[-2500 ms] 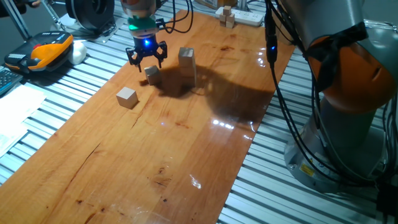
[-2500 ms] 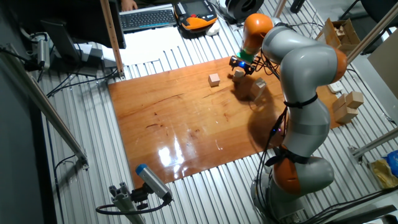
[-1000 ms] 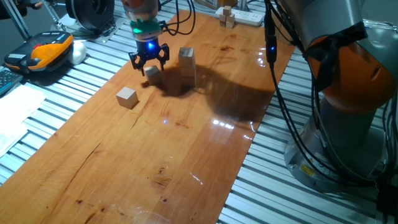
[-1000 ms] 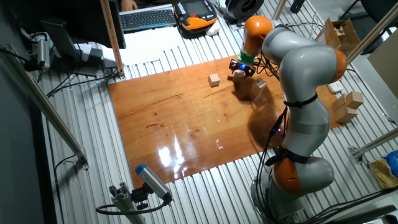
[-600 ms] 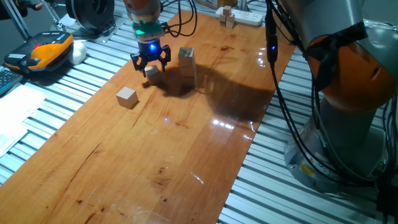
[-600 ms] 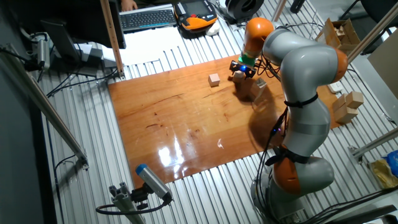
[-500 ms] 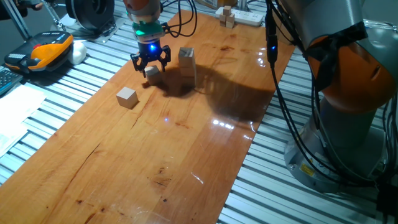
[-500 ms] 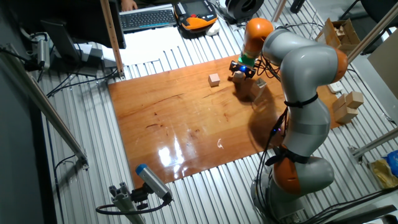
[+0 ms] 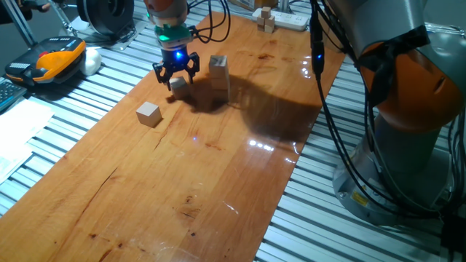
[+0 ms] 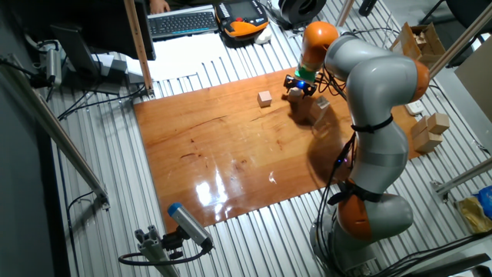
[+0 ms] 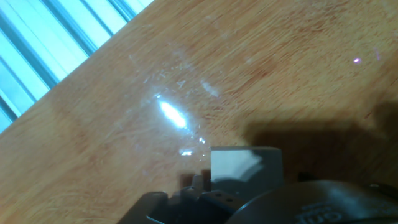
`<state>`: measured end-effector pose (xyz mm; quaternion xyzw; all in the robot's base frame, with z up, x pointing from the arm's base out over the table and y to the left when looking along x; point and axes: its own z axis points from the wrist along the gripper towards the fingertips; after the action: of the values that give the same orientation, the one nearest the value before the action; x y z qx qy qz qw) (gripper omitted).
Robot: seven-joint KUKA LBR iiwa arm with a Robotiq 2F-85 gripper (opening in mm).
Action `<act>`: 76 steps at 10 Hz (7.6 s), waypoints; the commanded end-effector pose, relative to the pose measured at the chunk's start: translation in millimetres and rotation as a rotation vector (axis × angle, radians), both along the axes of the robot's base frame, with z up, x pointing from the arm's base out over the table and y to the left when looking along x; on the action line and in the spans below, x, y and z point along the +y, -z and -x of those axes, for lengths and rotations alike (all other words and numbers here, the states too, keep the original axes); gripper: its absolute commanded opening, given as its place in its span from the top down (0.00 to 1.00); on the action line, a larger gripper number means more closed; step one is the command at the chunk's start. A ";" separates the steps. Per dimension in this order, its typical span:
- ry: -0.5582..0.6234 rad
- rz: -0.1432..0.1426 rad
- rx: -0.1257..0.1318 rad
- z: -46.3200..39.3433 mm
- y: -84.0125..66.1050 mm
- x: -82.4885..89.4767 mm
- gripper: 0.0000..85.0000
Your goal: Stack the blocks in a vertical line of five
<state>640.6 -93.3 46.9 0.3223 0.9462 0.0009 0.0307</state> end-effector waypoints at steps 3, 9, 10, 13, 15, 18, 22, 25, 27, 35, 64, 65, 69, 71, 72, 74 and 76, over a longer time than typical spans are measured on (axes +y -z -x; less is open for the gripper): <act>-0.019 -0.003 0.006 -2.2 -2.2 -3.8 0.20; 0.037 -0.033 -0.006 1.5 0.2 -7.8 0.20; 0.045 -0.034 -0.009 1.8 0.0 -7.4 0.20; 0.032 -0.037 -0.010 1.8 -0.3 -6.4 0.40; 0.017 -0.038 -0.011 2.0 0.2 -4.4 0.40; 0.003 -0.030 -0.009 1.4 -4.4 -5.5 1.00; -0.003 -0.005 0.005 -4.3 -39.3 -7.5 1.00; 0.023 -0.025 -0.013 -2.6 -60.9 -10.8 1.00; 0.027 -0.089 -0.008 -2.0 -91.0 -15.5 1.00; 0.005 -0.048 -0.007 14.7 -128.8 -15.1 1.00; 0.167 -0.047 0.022 86.8 -161.9 -37.0 1.00; 0.221 -0.043 0.027 89.6 -161.6 -39.5 1.00; 0.457 0.030 0.037 91.5 -162.1 -39.7 1.00; 0.561 0.020 0.037 91.9 -162.1 -40.0 1.00; 0.600 0.007 0.037 92.1 -162.0 -40.2 1.00; 0.608 0.003 0.036 96.3 -161.6 -42.0 1.00; 0.574 0.000 0.034 100.5 -161.9 -43.4 1.00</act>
<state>539.8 -137.0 208.7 0.5736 0.8189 -0.0133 0.0140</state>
